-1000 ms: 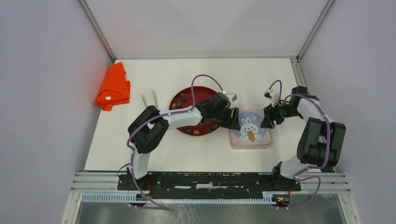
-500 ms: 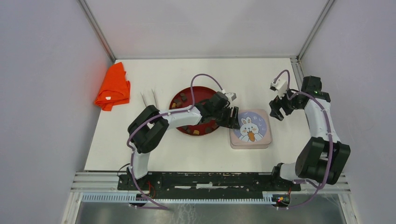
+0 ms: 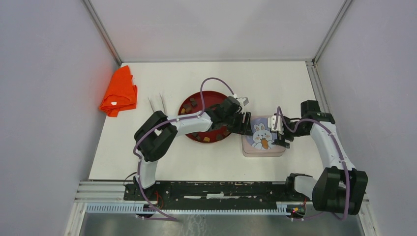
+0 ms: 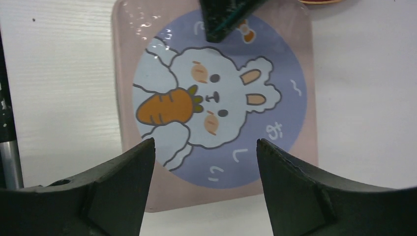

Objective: Pack the chocolate
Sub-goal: Close the box lid on the packing box.

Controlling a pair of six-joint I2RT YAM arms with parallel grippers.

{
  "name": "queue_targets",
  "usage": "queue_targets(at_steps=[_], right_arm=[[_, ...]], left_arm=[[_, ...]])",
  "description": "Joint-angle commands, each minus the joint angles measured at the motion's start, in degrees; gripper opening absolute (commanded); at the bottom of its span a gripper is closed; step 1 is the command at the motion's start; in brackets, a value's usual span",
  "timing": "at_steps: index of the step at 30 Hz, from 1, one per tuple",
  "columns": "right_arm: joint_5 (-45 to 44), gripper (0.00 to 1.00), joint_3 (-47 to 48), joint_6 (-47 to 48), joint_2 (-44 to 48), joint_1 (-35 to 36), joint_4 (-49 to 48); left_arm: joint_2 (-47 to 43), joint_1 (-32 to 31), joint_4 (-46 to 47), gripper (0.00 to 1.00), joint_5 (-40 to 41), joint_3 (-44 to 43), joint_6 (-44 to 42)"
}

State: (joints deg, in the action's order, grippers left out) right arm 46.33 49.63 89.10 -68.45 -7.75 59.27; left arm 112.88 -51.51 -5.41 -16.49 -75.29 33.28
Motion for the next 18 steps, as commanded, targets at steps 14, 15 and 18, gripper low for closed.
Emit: queue_targets(at_steps=[14, 15, 18], right_arm=[[7.3, 0.77, -1.2, 3.9, 4.9, 6.5, 2.9], [7.7, 0.77, -1.0, 2.8, 4.8, 6.5, 2.9], [8.3, 0.77, -0.4, -0.1, 4.7, 6.5, 2.4]], left_arm=[[-10.2, -0.4, 2.8, 0.73, 7.4, 2.3, 1.2], [-11.3, -0.4, 2.9, 0.74, 7.5, 2.7, 0.7], [-15.0, -0.4, 3.4, 0.75, 7.5, 3.5, -0.2]])
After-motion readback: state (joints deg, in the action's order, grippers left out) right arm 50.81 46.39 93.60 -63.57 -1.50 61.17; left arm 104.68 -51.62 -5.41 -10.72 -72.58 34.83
